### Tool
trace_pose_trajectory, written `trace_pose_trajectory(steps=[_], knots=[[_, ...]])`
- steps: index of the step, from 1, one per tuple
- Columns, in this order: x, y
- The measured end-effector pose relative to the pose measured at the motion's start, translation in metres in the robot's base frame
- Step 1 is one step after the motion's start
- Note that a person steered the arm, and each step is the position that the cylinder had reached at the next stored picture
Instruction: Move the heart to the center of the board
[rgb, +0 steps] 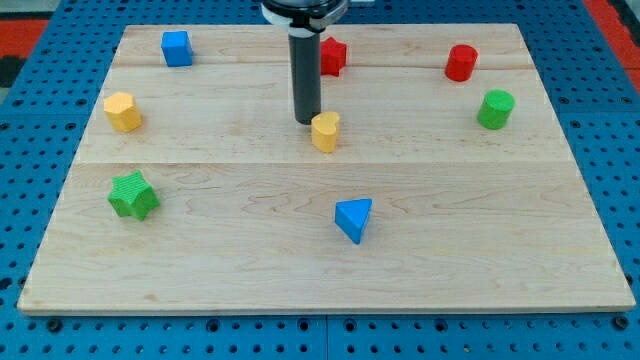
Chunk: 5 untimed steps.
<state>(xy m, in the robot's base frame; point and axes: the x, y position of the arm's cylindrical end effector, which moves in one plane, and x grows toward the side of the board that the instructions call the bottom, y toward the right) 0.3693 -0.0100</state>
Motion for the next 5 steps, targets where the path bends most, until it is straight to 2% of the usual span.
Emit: trace_pose_trajectory(steps=[5], knots=[[0.002, 0.090]])
